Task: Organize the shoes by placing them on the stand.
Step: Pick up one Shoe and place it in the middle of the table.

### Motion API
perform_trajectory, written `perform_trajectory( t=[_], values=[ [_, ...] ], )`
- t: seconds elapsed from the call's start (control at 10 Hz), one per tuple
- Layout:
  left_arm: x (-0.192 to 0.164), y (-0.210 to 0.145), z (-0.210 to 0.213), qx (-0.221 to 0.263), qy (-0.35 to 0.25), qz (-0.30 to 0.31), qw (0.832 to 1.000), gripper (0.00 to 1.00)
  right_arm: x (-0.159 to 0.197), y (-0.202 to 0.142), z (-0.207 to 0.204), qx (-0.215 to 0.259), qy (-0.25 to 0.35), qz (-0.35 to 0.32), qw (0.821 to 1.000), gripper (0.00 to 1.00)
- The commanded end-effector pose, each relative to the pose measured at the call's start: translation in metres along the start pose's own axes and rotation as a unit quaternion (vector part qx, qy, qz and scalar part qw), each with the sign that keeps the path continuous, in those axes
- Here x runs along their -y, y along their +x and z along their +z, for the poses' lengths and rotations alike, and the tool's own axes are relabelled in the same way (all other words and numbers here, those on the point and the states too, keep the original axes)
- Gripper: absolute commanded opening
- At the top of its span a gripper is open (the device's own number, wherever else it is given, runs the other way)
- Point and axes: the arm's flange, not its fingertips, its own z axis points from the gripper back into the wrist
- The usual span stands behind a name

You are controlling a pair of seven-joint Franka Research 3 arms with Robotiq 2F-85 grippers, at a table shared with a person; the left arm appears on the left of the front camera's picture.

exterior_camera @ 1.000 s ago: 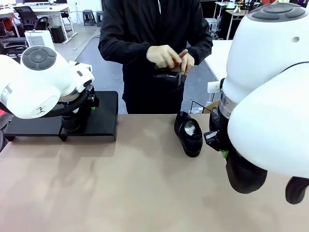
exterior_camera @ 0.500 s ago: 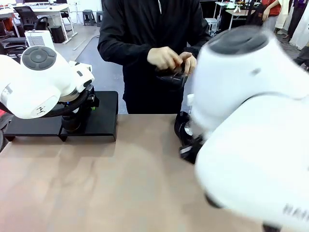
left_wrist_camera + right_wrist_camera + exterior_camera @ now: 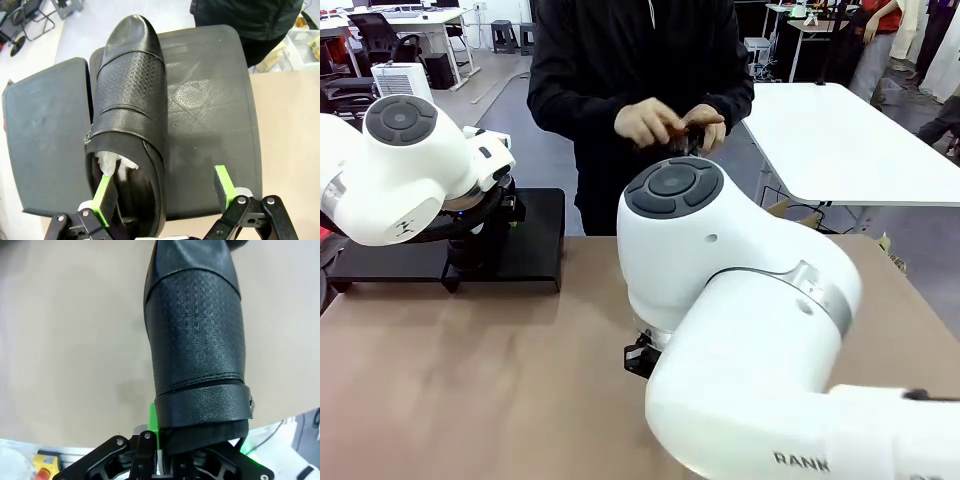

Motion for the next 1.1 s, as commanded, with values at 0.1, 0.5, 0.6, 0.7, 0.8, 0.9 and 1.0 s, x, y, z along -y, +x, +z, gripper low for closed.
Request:
perform_trajectory(
  t=[0.1, 0.5, 0.6, 0.7, 0.8, 0.9, 1.0],
  values=[
    [-0.001, 0.001, 0.001, 0.006, -0.001, 0.001, 1.0, 1.0, -0.013, 0.015, -0.019, -0.05, 0.012, 0.04, 0.998, 0.0],
    [-0.001, 0.001, 0.001, 0.006, -0.001, 0.001, 1.0, 1.0, -0.013, 0.02, -0.038, -0.069, 0.019, 0.047, 0.996, 0.12],
    [-0.001, 0.001, 0.001, 0.006, -0.001, 0.001, 1.0, 1.0, -0.013, 0.022, -0.042, -0.069, 0.018, 0.056, 0.996, 0.3],
    [-0.001, 0.001, 0.001, 0.006, -0.001, 0.001, 1.0, 1.0, -0.012, 0.024, -0.048, -0.075, 0.022, 0.054, 0.996, 0.48],
    [-0.001, 0.001, 0.001, 0.006, -0.001, 0.001, 1.0, 1.0, -0.011, 0.024, -0.051, -0.076, 0.023, 0.052, 0.995, 0.66],
    [-0.001, 0.001, 0.001, 0.006, -0.001, 0.001, 1.0, 1.0, -0.01, 0.024, -0.051, -0.073, 0.024, 0.052, 0.996, 0.84],
    [-0.001, 0.001, 0.001, 0.006, -0.001, 0.001, 1.0, 1.0, -0.008, 0.023, -0.048, -0.069, 0.03, 0.044, 0.996, 1.0]
  ],
)
